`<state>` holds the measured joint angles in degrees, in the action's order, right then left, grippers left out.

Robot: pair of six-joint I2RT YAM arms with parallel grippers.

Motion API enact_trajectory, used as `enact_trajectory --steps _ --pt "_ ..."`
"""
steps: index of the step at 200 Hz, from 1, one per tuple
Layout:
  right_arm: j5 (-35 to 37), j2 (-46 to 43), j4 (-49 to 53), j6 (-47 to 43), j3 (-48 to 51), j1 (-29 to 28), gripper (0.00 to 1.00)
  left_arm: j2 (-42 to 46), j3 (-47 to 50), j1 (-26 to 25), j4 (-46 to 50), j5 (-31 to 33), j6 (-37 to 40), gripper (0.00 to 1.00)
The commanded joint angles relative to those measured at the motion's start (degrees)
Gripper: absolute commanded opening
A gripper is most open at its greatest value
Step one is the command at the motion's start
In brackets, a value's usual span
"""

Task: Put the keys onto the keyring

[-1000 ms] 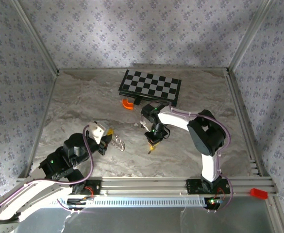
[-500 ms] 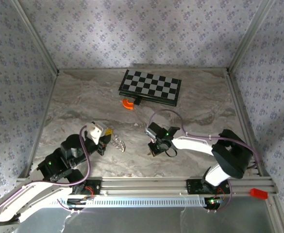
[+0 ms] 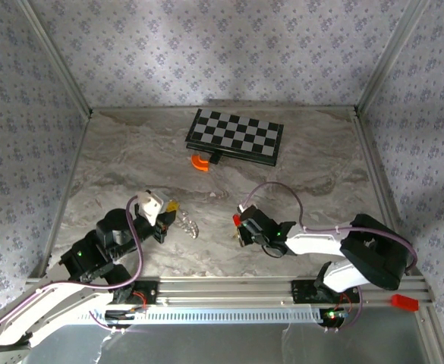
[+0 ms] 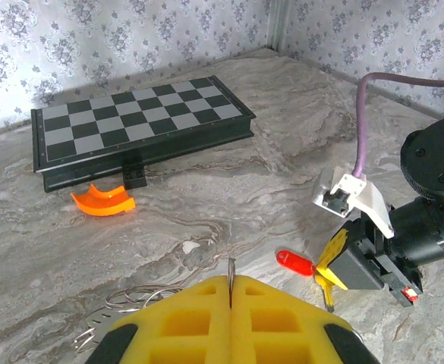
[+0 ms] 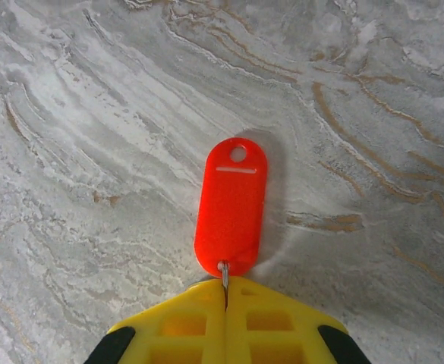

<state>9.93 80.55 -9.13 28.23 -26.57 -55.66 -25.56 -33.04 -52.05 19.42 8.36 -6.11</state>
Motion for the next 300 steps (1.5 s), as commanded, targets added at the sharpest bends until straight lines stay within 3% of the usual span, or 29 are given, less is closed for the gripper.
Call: enact_trajectory --steps 1,49,76,120,178,222,300 --pt "1.9 -1.7 -1.8 -1.5 1.0 -0.7 0.14 0.3 -0.4 0.6 -3.8 -0.5 -0.3 0.00" --pt "2.0 -11.1 15.1 -2.2 -3.2 -1.1 0.49 0.3 -0.3 0.8 -4.5 -1.5 -0.3 0.00" --pt "-0.1 -16.1 32.7 -3.2 -10.0 1.2 0.57 0.8 0.4 0.9 -4.7 -1.7 -0.2 0.00" --pt "-16.0 -6.7 49.9 -7.6 -24.6 13.4 0.56 1.7 0.7 0.9 -4.5 -2.4 -0.3 0.00" --pt "-32.2 14.3 59.0 -17.6 -40.4 17.9 0.50 1.9 0.5 0.8 -4.2 -2.7 0.1 0.00" --pt "-29.9 24.3 66.1 -23.8 -47.8 18.1 0.44 1.5 1.1 0.8 -4.9 -2.9 0.2 0.00" --pt "-30.6 29.5 63.7 -25.4 -46.3 18.0 0.35 0.5 1.5 0.8 -5.2 -2.8 0.4 0.00"
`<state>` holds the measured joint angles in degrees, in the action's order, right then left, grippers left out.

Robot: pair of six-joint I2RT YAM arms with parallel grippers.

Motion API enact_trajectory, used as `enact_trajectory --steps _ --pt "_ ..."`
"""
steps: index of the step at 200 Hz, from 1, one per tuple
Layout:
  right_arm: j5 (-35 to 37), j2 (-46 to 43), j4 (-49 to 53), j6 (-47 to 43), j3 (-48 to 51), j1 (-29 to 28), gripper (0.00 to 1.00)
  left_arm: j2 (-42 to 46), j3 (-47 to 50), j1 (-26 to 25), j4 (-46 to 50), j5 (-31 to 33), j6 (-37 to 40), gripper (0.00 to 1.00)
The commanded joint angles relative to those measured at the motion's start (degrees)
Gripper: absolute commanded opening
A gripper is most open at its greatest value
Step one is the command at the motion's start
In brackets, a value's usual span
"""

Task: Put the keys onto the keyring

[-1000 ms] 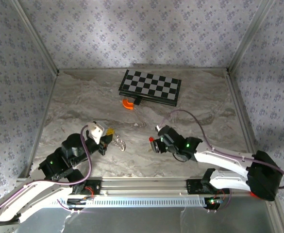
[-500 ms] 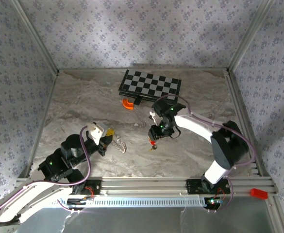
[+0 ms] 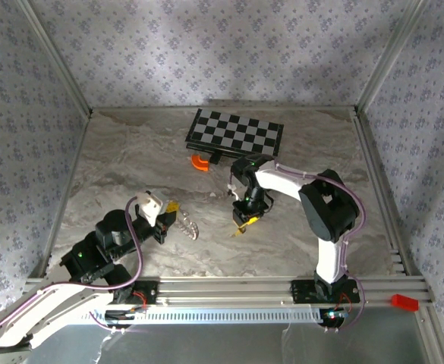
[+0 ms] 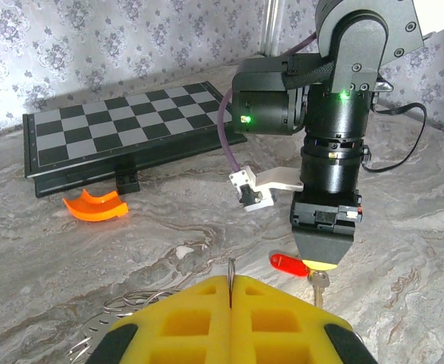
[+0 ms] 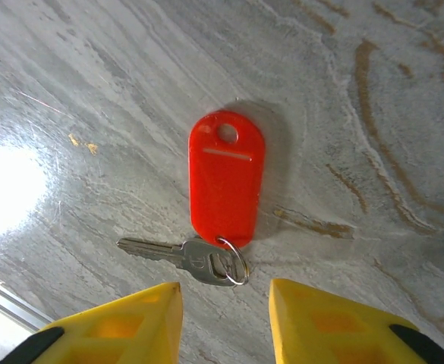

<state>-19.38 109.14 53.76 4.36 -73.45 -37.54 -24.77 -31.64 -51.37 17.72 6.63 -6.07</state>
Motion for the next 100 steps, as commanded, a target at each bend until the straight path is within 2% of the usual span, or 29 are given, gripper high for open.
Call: enact_trajectory --steps 1,100 --pt "-1.3 0.9 0.8 -1.5 0.6 -0.2 0.34 -0.3 0.1 0.1 -3.5 -1.1 0.4 0.00" --pt "-2.5 2.8 -3.0 -1.0 2.2 0.0 0.20 -0.1 0.3 0.0 -2.9 -0.9 -0.5 0.00"
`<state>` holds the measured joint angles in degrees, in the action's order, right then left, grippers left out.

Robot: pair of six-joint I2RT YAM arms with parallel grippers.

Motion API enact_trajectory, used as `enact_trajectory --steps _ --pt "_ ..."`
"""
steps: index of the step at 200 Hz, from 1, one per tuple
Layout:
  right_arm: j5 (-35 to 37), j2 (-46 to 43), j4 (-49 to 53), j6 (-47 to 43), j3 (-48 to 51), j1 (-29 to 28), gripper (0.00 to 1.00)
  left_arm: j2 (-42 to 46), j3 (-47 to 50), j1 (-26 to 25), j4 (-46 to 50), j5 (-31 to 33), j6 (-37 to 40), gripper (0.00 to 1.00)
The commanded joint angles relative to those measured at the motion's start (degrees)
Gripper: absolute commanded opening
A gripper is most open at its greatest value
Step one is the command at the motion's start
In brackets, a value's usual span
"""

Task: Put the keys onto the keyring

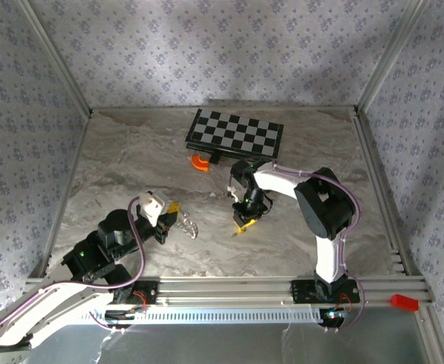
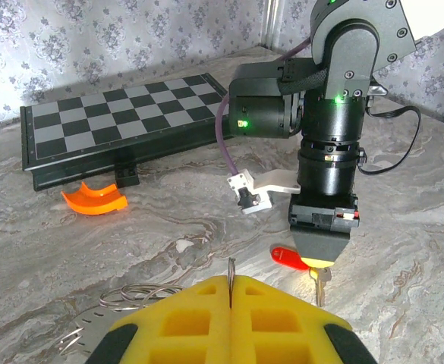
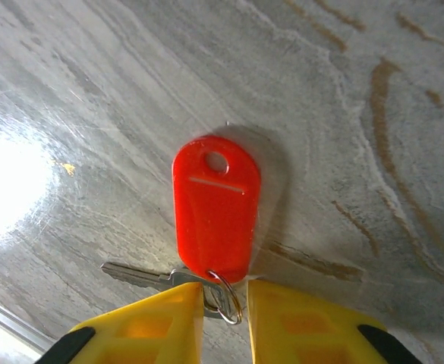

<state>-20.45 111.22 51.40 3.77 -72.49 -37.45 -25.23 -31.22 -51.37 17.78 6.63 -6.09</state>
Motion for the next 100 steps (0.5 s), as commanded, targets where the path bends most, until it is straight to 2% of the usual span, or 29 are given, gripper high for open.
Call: enact_trajectory --steps 1,53,100 --pt "-1.4 0.7 -0.7 -0.4 1.3 -0.1 0.20 0.4 -0.1 0.0 -2.9 -0.9 -0.4 0.00" --pt "-1.7 0.2 -1.6 -0.2 1.5 -0.1 0.12 -0.1 -0.4 0.0 -2.8 -1.2 -0.4 0.00" --pt "-0.4 -1.7 -1.5 0.2 1.7 -0.1 0.01 -0.4 -0.6 0.0 -2.7 -1.4 -0.6 0.00"
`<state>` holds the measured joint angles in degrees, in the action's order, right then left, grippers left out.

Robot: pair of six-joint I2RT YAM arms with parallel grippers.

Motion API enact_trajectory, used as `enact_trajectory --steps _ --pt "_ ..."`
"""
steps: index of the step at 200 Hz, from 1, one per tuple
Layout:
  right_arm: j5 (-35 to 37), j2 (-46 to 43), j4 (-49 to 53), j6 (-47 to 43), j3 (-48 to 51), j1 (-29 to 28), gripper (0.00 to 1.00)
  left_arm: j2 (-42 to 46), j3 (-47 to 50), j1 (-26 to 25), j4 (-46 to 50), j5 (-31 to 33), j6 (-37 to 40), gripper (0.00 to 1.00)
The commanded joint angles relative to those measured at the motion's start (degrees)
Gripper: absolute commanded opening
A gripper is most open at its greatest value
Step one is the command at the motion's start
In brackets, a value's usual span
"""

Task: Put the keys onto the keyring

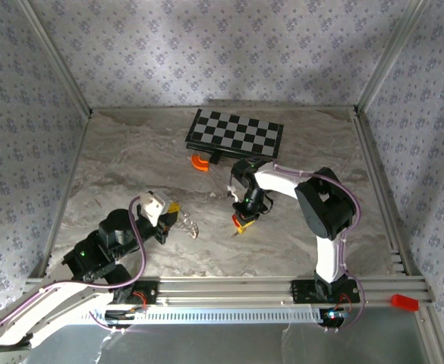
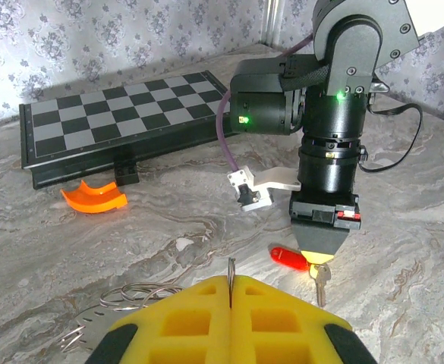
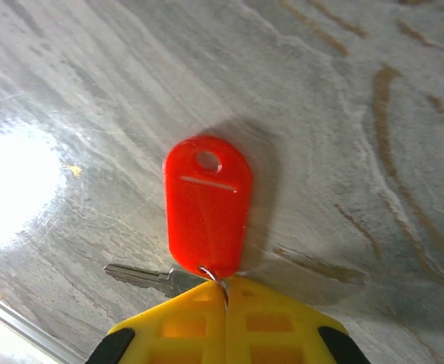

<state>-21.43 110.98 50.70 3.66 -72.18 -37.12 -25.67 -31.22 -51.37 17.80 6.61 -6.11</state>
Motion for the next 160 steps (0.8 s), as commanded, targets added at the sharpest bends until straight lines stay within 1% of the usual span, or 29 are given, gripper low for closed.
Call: enact_trajectory --steps 1,29,32,63,88,118,160 --pt "0.7 -1.5 -0.8 0.3 1.4 -0.4 0.01 0.0 -0.6 0.0 -2.7 -1.4 -0.6 0.00" --pt "4.6 -6.1 -3.5 2.0 3.4 -1.5 0.00 -0.4 -0.9 0.0 -2.4 -1.7 -0.6 0.00" --pt "5.4 -6.9 -4.0 2.4 5.4 -1.7 0.00 -0.4 -0.9 0.0 -2.4 -1.7 -0.6 0.00" --pt "11.6 -12.1 -9.2 5.8 10.6 -4.0 0.00 -0.8 -0.9 0.0 -2.7 -2.1 -0.7 0.00" --pt "13.7 -16.7 -15.9 8.7 15.9 -5.8 0.00 -0.8 -1.1 0.0 -2.6 -2.3 -0.7 0.00" --pt "15.3 -22.3 -27.3 12.7 23.3 -6.5 0.00 -0.7 -1.2 0.0 -2.5 -2.4 -0.8 0.00" --pt "23.2 -29.2 -44.4 18.7 35.0 -9.8 0.00 -0.7 -1.0 0.0 -2.8 -2.8 -0.9 0.00"
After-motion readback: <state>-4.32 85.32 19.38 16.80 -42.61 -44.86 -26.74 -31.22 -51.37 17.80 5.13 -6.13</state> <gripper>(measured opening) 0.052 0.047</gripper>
